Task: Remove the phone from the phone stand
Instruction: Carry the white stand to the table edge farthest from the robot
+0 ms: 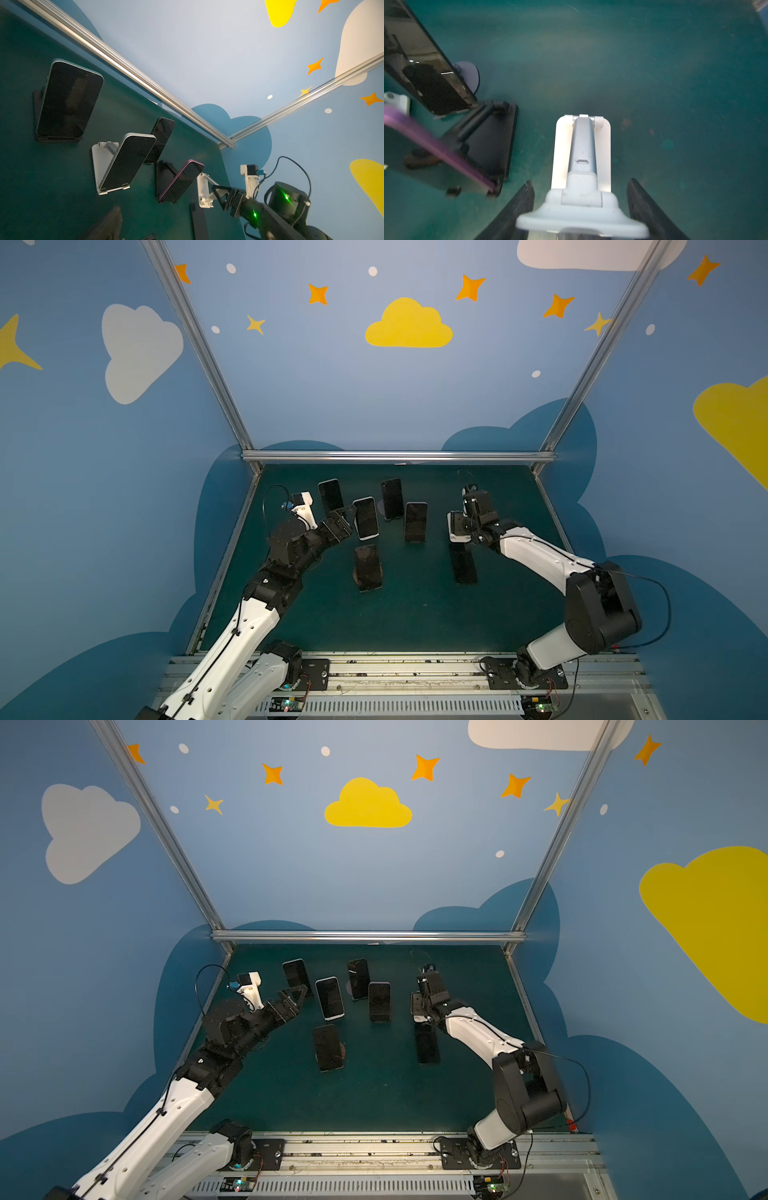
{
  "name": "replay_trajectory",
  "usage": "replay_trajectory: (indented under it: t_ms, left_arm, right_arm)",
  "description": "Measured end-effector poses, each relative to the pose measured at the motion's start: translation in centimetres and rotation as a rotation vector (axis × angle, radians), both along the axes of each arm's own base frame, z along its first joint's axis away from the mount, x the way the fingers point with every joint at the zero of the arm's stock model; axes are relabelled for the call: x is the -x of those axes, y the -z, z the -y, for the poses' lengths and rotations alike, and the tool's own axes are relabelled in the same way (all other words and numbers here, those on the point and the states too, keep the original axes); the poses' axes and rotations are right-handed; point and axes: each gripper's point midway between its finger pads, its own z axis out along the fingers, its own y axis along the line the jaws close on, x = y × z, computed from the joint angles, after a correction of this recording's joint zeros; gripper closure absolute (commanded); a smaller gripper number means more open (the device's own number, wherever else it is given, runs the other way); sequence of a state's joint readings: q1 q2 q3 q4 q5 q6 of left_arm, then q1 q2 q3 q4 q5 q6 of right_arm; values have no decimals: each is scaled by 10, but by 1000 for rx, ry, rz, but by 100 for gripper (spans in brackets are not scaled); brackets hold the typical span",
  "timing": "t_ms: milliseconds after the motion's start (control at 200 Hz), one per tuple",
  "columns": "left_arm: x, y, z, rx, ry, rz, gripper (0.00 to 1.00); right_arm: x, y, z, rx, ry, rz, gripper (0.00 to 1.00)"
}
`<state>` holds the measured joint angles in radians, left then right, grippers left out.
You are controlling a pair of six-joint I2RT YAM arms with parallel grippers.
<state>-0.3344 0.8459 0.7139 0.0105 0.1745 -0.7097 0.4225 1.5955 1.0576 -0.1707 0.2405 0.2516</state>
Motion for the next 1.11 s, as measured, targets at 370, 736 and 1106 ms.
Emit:
replay_trajectory:
  t_ms: [370, 736, 1106]
  left_arm:
    - [0, 2, 2, -7, 10, -2, 0]
    - [-1, 6, 9, -6, 50, -16, 0]
    - [0, 6, 14, 2, 79, -17, 0]
  right_arm:
    - [-88, 7, -15, -53, -49, -12, 43]
    - [-129, 39, -16, -44, -52, -108, 42]
    - [-137, 39, -23, -25, -80, -131, 22]
